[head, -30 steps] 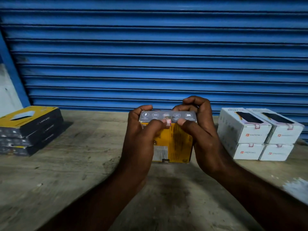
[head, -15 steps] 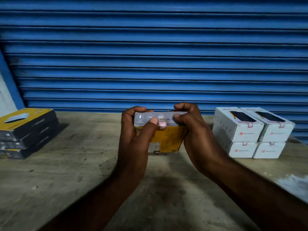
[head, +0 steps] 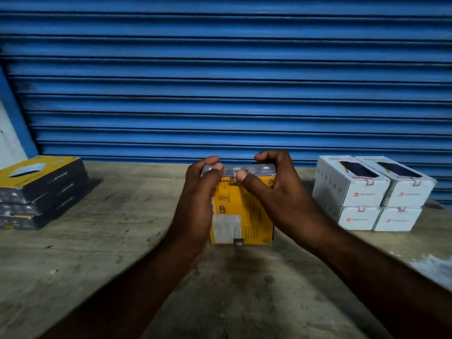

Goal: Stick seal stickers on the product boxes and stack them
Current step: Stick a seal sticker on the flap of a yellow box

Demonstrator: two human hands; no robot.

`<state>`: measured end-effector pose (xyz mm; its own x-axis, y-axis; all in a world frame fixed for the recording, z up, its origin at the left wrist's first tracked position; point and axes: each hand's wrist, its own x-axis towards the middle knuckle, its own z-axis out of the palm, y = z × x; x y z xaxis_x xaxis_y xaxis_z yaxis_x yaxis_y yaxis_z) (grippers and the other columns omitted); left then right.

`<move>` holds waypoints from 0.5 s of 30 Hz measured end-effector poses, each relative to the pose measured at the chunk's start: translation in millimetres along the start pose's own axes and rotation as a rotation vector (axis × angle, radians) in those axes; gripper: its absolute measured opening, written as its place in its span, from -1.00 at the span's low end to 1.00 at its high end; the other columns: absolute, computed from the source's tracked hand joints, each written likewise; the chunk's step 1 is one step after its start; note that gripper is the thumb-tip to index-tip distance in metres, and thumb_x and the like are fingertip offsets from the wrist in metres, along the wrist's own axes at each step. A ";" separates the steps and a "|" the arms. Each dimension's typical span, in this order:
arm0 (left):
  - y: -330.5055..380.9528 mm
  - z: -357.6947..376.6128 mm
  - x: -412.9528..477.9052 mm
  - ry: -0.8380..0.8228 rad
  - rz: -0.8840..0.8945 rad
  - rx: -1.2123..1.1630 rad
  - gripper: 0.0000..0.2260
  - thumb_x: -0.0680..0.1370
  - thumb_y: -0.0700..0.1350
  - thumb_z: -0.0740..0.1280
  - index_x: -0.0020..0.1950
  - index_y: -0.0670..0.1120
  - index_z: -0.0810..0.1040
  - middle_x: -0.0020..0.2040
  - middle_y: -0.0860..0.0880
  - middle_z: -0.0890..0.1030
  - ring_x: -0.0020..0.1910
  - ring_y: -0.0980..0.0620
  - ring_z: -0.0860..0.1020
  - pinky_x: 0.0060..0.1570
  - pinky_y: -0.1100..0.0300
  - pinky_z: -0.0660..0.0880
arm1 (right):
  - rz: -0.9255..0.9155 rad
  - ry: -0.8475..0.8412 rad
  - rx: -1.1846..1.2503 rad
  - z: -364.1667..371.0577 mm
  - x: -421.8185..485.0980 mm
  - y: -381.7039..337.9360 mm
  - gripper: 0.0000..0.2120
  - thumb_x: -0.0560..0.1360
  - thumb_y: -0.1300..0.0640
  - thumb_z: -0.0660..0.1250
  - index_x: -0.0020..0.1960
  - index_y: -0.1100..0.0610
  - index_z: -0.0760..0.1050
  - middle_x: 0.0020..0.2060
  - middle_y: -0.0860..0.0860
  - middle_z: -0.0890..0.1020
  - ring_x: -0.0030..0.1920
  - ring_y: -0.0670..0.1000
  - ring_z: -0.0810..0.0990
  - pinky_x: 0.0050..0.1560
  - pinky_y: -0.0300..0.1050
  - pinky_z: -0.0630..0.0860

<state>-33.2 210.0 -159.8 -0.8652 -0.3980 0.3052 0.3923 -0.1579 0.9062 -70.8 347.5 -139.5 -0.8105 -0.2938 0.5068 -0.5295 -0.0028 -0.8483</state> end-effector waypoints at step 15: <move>8.0 -1.6 -4.9 -0.062 0.088 0.451 -0.44 0.44 0.34 0.35 0.36 0.20 0.32 0.16 0.13 0.56 -0.02 0.18 0.64 0.04 0.13 0.57 | 0.051 -0.181 0.010 -17.1 7.1 8.1 -0.61 0.57 0.24 0.33 0.22 -0.09 0.23 0.08 0.05 0.54 0.01 -0.02 0.64 0.01 -0.01 0.64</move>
<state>-25.3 209.3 -154.5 -0.8573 -0.3352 0.3908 0.3016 0.2883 0.9088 -85.1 361.8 -140.1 -0.7774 -0.4610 0.4279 -0.4855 0.0071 -0.8742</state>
